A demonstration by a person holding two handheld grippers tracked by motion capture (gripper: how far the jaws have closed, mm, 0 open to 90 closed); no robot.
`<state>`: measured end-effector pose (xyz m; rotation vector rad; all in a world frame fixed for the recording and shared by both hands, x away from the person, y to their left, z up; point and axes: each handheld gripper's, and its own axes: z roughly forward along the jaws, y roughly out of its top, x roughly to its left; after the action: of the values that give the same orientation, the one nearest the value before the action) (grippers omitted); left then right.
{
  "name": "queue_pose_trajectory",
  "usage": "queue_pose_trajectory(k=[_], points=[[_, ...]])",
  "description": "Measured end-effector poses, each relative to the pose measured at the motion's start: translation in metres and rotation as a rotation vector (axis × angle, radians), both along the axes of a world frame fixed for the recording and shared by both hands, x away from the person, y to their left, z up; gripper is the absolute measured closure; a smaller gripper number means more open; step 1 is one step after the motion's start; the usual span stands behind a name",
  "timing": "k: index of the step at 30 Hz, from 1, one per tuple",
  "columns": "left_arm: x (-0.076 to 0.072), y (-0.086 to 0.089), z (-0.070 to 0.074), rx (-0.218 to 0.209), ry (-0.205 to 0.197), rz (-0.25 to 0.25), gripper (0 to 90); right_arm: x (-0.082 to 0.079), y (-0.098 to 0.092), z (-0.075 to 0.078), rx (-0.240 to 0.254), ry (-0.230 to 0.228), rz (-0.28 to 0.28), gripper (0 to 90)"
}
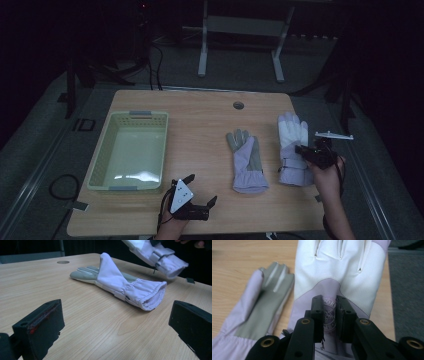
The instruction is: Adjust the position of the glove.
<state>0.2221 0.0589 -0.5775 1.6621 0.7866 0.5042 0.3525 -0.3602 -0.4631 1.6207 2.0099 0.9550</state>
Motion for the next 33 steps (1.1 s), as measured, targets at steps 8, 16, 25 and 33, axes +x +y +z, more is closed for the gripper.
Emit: queue_pose_trajectory(k=[8, 16, 25, 33], points=[[0.0, 0.0, 0.0, -0.001, 0.003, -0.003, 0.1, -0.006, -0.002, -0.031, 0.001, 0.062, -0.039, 76.6], [0.0, 0.0, 0.0, -0.005, 0.004, -0.006, 0.1, 0.004, 0.002, -0.052, -0.01, 0.106, -0.035, 73.8], [0.001, 0.001, 0.0, -0.004, 0.005, -0.007, 0.1, 0.003, -0.007, -0.033, -0.004, 0.006, 0.101, 42.5], [0.001, 0.0, 0.0, -0.005, 0.006, -0.006, 0.0, 0.002, -0.011, -0.04, -0.048, 0.039, 0.2, 50.7]])
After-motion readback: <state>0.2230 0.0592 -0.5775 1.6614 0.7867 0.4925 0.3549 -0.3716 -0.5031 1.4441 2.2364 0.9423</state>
